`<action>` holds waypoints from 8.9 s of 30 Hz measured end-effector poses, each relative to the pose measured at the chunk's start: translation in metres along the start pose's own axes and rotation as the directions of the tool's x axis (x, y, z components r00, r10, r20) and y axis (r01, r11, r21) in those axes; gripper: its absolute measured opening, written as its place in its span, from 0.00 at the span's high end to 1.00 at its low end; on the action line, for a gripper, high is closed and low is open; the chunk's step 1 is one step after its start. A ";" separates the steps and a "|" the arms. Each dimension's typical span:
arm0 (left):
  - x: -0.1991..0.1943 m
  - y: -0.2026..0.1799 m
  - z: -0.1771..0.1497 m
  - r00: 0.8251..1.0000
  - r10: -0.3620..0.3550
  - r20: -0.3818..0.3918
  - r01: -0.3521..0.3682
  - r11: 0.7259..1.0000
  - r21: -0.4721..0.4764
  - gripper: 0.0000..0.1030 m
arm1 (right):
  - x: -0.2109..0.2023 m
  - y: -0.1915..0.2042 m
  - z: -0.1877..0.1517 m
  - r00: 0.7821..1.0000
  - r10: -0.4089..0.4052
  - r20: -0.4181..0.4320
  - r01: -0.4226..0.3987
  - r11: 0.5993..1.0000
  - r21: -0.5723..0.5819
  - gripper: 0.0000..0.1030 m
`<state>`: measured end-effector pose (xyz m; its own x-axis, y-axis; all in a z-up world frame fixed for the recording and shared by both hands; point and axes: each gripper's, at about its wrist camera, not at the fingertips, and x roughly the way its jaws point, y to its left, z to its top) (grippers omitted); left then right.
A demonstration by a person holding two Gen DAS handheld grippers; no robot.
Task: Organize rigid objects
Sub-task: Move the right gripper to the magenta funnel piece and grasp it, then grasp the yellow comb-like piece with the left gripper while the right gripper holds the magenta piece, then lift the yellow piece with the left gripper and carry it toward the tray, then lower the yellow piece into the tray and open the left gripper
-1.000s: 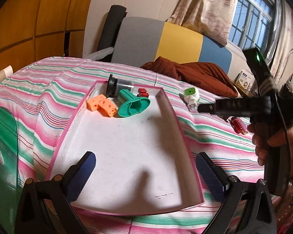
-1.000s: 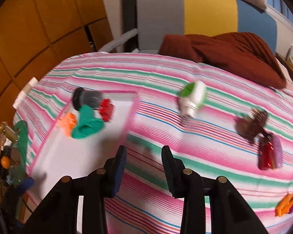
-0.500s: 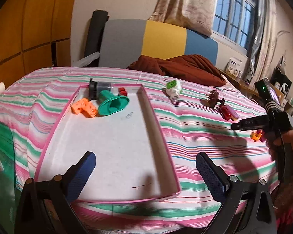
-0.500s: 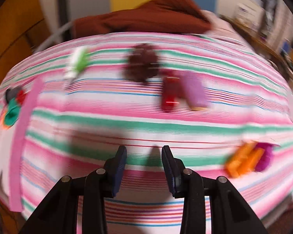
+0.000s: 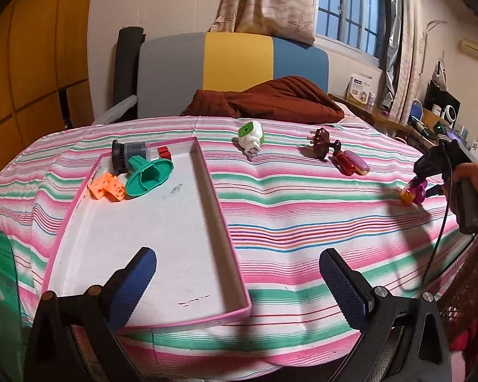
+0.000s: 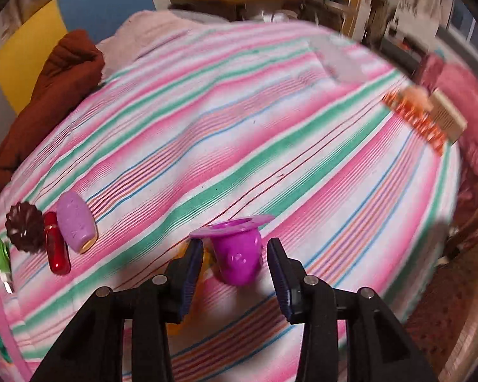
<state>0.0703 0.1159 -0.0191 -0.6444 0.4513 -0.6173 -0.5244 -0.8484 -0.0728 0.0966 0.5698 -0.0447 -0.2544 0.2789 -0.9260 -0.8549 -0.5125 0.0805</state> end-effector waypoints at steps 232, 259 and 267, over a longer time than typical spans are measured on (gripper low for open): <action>0.130 -0.045 0.077 0.990 -0.007 -0.141 0.011 1.000 0.029 0.23 | 0.019 0.096 -0.012 0.888 0.385 -0.251 -0.458 0.781 -0.424 0.45; 0.091 -0.020 0.070 0.989 -0.127 -0.075 0.115 0.984 -0.138 0.74 | 0.020 0.096 -0.013 0.891 0.382 -0.247 -0.454 0.782 -0.427 0.45; 0.072 0.032 0.069 0.998 -0.026 -0.060 0.015 0.984 -0.177 0.74 | 0.018 0.098 -0.016 0.900 0.371 -0.231 -0.436 0.781 -0.447 0.45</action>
<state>-0.0310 0.1407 -0.0117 -0.5959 0.4558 -0.6612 -0.4274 -0.8770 -0.2194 0.0150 0.5115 -0.0596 -0.4413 -0.1265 -0.8884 -0.3545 -0.8849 0.3021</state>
